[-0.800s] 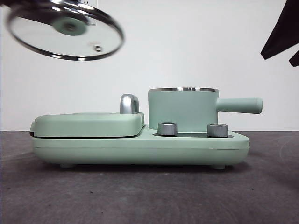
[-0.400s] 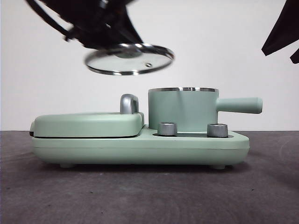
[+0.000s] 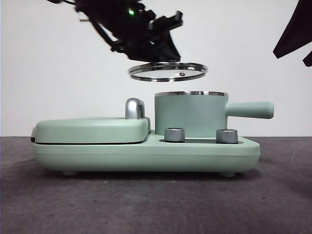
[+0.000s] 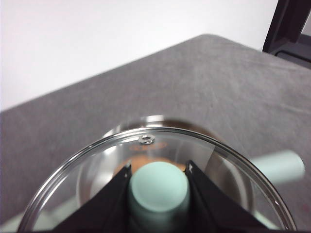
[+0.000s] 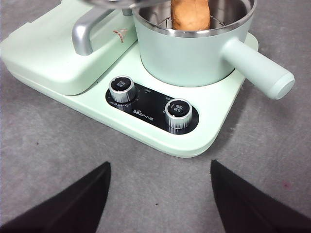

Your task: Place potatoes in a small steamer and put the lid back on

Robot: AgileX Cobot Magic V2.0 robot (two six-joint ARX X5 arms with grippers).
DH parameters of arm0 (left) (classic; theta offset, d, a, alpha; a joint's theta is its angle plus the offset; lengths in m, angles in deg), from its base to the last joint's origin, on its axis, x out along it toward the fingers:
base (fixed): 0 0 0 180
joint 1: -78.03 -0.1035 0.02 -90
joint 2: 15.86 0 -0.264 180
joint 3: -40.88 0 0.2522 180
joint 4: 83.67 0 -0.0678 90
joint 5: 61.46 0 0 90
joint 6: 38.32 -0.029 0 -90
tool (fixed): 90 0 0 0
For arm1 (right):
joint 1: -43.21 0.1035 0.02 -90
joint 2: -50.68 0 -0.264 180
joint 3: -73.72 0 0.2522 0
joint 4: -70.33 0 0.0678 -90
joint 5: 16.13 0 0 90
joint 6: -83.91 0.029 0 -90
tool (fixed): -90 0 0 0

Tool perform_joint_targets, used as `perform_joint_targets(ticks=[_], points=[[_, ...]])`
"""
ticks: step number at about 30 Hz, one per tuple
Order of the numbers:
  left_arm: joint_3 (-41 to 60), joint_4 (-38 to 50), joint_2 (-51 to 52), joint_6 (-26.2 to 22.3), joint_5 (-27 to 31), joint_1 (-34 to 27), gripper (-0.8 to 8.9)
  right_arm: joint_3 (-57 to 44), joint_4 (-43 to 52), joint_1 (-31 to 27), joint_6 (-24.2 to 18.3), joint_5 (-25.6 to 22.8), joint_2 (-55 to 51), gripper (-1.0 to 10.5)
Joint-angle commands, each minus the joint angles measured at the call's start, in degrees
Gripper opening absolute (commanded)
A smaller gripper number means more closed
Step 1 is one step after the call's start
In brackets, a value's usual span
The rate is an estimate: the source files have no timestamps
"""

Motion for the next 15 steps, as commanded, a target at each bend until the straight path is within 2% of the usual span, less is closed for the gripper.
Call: perform_joint_targets(ticks=[1, 15], points=[[-5.5, 1.8, -3.5, -1.8, -0.2, 0.5, 0.09, 0.2, 0.3, 0.5, 0.6, -0.1, 0.3, 3.2], [-16.1, 2.0, -14.6, -2.3, -1.4, 0.8, 0.09, 0.2, 0.4, 0.5, 0.6, -0.1, 0.3, 3.2]])
